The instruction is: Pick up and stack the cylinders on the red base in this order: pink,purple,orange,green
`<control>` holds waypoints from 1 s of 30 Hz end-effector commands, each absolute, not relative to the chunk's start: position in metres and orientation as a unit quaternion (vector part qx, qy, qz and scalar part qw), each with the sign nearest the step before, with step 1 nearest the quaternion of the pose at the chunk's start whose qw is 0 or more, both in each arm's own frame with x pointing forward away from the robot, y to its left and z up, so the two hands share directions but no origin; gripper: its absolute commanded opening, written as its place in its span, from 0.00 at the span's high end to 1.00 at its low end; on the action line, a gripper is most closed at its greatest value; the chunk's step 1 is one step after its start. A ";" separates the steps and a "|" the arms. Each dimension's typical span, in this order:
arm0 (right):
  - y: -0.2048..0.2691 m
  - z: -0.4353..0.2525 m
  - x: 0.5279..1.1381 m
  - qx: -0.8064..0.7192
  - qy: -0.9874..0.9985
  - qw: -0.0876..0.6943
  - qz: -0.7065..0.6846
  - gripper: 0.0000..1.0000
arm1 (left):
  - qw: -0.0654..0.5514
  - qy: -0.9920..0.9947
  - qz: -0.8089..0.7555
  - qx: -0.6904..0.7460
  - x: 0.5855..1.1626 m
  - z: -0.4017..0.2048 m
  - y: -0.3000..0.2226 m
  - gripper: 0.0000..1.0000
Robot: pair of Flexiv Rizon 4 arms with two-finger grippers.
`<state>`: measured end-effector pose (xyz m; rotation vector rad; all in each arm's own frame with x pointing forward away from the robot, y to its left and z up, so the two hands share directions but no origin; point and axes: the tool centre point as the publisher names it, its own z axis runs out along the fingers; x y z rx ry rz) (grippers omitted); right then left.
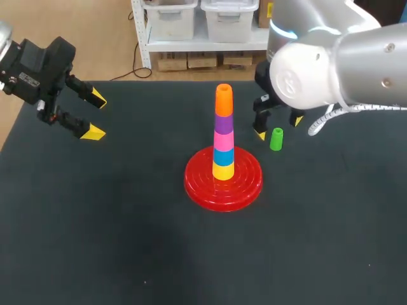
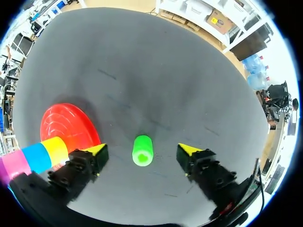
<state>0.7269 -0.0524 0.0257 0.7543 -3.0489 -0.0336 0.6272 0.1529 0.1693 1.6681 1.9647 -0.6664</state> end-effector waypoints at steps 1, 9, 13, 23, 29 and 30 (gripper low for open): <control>-0.051 0.026 0.728 0.241 -0.971 0.003 -0.012 0.52 | 0.239 0.716 -0.243 0.609 0.627 0.169 0.154 0.00; -0.052 0.021 0.727 0.239 -0.971 0.007 -0.010 0.59 | 0.239 0.716 -0.243 0.609 0.627 0.169 0.154 0.00; -0.051 0.021 0.728 0.238 -0.971 0.007 -0.010 0.62 | 0.239 0.716 -0.243 0.609 0.627 0.169 0.154 0.00; -0.053 0.020 0.727 0.238 -0.971 0.007 -0.007 1.00 | 0.239 0.716 -0.243 0.609 0.627 0.169 0.154 0.00; -0.054 0.028 0.725 0.237 -0.971 0.008 0.001 1.00 | 0.239 0.716 -0.243 0.609 0.627 0.169 0.154 0.00; -0.054 0.030 0.725 0.239 -0.971 0.009 0.004 1.00 | 0.239 0.716 -0.243 0.609 0.627 0.169 0.154 0.00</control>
